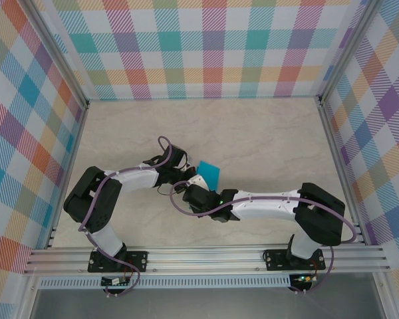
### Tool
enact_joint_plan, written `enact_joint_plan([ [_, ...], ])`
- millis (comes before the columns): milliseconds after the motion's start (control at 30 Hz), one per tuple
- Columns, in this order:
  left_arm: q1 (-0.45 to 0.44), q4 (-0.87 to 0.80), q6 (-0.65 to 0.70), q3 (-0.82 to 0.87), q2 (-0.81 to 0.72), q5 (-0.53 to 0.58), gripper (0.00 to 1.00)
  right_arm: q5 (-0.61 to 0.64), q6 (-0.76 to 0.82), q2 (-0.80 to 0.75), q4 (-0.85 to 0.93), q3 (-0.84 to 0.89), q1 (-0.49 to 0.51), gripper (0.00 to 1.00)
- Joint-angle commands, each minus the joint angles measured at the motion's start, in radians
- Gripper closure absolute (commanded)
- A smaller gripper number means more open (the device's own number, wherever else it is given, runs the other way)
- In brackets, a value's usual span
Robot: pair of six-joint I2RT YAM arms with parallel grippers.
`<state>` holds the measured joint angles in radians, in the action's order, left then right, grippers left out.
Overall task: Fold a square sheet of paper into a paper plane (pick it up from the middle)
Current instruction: Fold the triangle a second time at the center of the table.
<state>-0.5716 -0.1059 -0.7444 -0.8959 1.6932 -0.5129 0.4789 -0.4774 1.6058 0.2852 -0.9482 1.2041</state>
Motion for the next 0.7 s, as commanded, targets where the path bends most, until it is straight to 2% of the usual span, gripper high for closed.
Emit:
enact_joint_plan([
  [0,0.012,-0.031,-0.003,-0.022,-0.026,0.008,1.00,0.000,0.006,-0.048,0.022,0.019,-0.011,0.71],
  [467,0.012,-0.031,-0.010,-0.030,-0.034,0.016,1.00,-0.149,0.017,-0.058,0.001,0.029,-0.064,0.92],
  [500,0.012,-0.041,-0.009,-0.033,-0.034,0.022,0.98,-0.161,0.015,-0.064,-0.001,0.032,-0.071,0.93],
  [533,0.012,-0.052,-0.006,-0.036,-0.039,0.031,0.89,-0.180,0.014,-0.072,-0.005,0.037,-0.080,0.94],
  [600,0.012,-0.066,-0.002,-0.035,-0.056,0.052,0.80,-0.221,0.013,-0.092,-0.024,0.054,-0.098,0.95],
  [667,0.012,-0.083,-0.002,-0.032,-0.079,0.085,0.66,-0.270,0.012,-0.112,-0.041,0.072,-0.124,0.95],
])
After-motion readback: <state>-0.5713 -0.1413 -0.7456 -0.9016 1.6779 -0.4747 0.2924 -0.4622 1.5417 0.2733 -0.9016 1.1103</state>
